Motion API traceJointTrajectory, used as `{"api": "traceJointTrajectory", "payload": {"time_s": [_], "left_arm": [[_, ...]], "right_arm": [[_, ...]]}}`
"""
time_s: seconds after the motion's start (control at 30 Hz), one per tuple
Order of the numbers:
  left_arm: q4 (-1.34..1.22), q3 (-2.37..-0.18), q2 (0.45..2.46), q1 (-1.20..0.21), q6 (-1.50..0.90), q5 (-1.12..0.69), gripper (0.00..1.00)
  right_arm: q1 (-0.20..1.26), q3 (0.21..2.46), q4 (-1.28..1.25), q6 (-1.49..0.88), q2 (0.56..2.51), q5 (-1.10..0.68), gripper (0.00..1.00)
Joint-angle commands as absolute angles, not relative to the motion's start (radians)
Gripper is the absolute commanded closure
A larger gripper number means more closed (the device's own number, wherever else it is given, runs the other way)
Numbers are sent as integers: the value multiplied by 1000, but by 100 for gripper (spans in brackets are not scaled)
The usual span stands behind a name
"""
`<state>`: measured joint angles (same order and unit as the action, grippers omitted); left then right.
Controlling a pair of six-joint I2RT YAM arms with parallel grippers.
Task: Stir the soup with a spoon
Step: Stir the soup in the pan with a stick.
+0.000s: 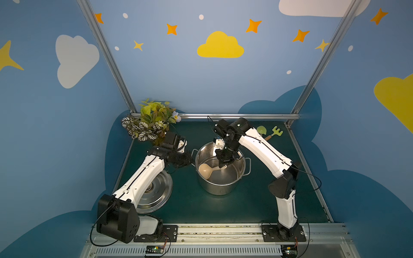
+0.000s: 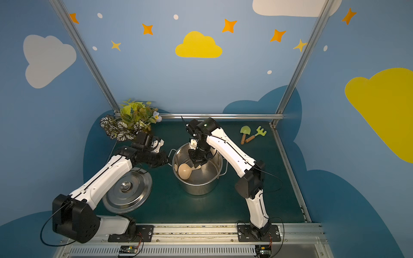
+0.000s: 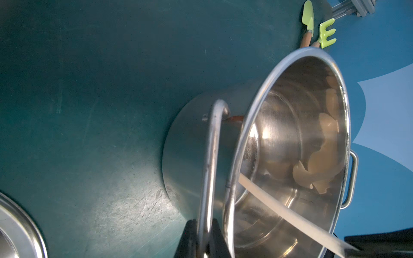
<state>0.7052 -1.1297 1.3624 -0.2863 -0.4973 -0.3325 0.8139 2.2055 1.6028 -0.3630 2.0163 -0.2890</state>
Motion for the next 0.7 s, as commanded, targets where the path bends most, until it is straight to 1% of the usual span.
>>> {"api": "traceJointTrajectory", "payload": {"time_s": [0.0,0.17,0.33,0.47,0.67], "left_arm": [[715,-1135,1375,-287,-437,-307,97],[714,-1138,1376,-287,-433,-306,97],[716,-1140,1377,-285,-427,-309,97],[716,-1144,1378,-285,-427,-313,97],[716,-1149,1376,-285,-431,-323,97]], "right_arm": [[820,2147,1803,-378,1909,-259,100],[790,2006,1804,-389,1800,-207,100],[710,1924,1804,-382,1742,-166,100],[661,1951,1805,-362,1753,-164,100],[622,2058,1804,-347,1834,-154,100]]}}
